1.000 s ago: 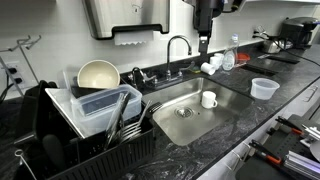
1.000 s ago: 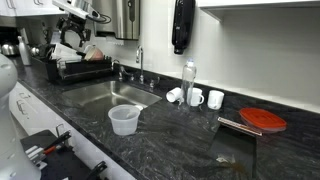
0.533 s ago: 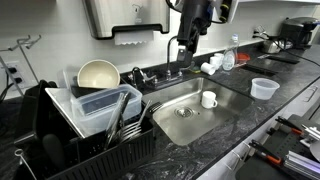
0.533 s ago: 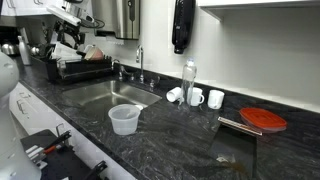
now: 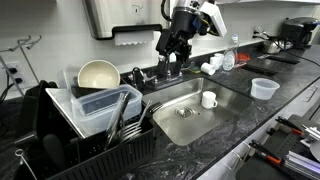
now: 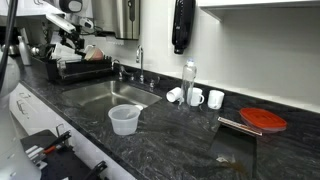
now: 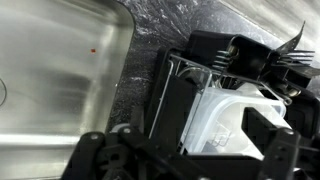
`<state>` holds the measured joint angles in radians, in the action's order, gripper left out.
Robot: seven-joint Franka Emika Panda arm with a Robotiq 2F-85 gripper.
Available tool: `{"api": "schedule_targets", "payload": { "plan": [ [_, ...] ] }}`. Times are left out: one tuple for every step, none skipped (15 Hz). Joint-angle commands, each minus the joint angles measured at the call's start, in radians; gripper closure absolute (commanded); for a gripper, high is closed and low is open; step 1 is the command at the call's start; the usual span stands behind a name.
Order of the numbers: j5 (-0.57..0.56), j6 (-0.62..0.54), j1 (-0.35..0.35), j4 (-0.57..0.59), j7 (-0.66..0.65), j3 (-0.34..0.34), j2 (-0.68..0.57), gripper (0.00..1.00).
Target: Pick up the spoon from the dish rack and place it inside the white mug in the sink, remove the mug from the sink and place it on the right side of the countertop
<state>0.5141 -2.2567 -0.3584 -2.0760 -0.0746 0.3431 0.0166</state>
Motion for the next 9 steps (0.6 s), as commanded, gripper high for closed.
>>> {"api": "schedule_targets", "payload": {
  "plan": [
    [0.0, -0.001, 0.0, 0.004, -0.009, 0.005, -0.002, 0.0],
    [0.001, -0.004, 0.0, 0.004, -0.012, 0.005, -0.002, 0.0],
    [0.001, -0.006, 0.001, 0.004, -0.012, 0.005, -0.002, 0.0],
    [0.001, -0.007, 0.001, 0.004, -0.012, 0.005, -0.002, 0.0],
    [0.001, -0.007, 0.001, 0.003, -0.012, 0.005, -0.002, 0.0],
    [0.001, -0.007, 0.001, 0.003, -0.013, 0.005, -0.002, 0.0],
    [0.001, -0.007, 0.001, 0.003, -0.013, 0.005, -0.002, 0.0],
    [-0.002, -0.015, -0.002, 0.006, -0.013, 0.008, -0.01, 0.0],
    [0.001, -0.019, -0.006, 0.013, -0.003, 0.012, -0.023, 0.0]
  ]
}}
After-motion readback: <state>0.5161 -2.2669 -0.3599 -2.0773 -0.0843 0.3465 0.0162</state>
